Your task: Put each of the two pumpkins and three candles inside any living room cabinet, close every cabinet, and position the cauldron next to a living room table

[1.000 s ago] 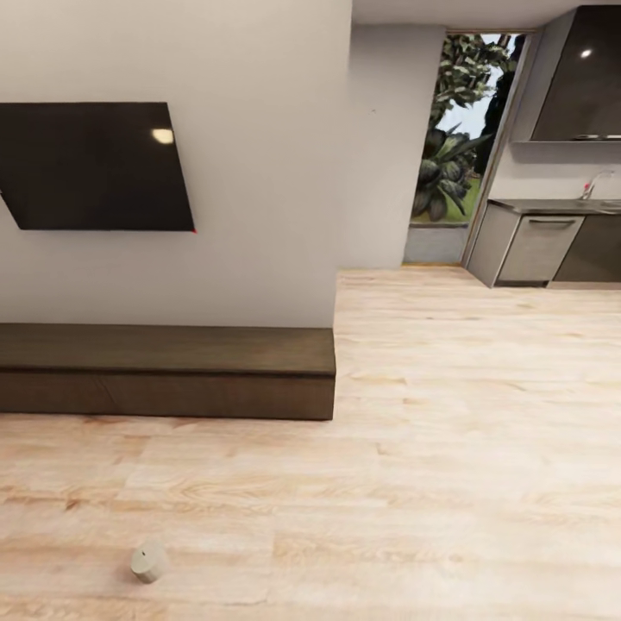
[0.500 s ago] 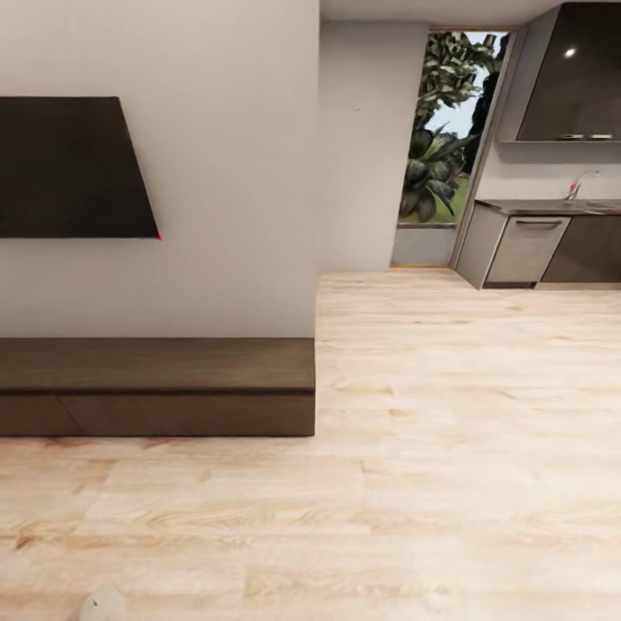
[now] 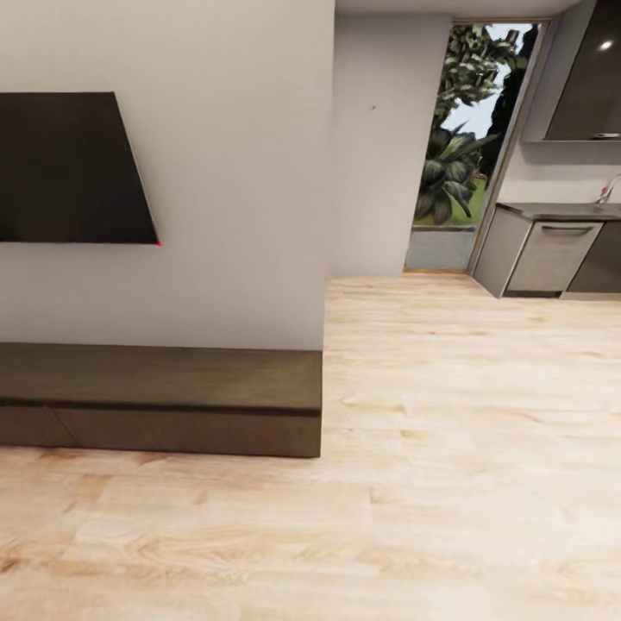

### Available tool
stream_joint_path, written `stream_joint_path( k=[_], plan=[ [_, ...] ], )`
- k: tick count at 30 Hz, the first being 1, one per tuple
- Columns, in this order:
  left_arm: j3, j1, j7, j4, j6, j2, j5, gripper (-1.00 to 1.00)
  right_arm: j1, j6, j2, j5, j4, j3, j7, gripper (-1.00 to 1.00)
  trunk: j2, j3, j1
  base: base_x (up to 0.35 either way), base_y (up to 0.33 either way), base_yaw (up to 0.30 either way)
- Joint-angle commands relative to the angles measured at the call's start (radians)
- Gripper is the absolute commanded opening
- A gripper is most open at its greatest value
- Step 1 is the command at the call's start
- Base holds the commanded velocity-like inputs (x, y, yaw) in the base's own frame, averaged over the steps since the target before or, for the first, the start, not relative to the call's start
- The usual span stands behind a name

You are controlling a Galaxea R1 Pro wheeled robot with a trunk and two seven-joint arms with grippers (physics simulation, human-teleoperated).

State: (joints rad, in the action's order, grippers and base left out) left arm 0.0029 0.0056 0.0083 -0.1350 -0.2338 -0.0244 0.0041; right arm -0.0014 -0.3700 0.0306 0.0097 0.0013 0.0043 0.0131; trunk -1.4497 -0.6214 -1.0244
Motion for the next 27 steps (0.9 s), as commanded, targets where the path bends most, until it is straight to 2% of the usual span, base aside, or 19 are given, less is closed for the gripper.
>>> stream_joint_path(
  k=[1,13,27],
  plan=[
    [0.000,0.001,0.001,-0.001,-0.001,0.000,0.000,1.00,0.000,-0.003,0.000,0.001,0.000,0.000,0.001,1.00,0.000,-0.001,-0.001,0.342,-0.001,0.005],
    [0.000,0.001,0.001,-0.001,-0.002,0.000,0.000,1.00,0.000,-0.003,0.000,0.001,0.000,0.000,0.002,1.00,0.000,-0.001,-0.001,0.342,0.007,-0.021],
    [0.000,0.001,0.001,-0.001,-0.002,0.000,0.000,1.00,0.000,-0.003,-0.001,-0.001,0.000,0.000,0.002,1.00,0.000,-0.001,-0.001,0.333,0.103,-0.033]
  ],
)
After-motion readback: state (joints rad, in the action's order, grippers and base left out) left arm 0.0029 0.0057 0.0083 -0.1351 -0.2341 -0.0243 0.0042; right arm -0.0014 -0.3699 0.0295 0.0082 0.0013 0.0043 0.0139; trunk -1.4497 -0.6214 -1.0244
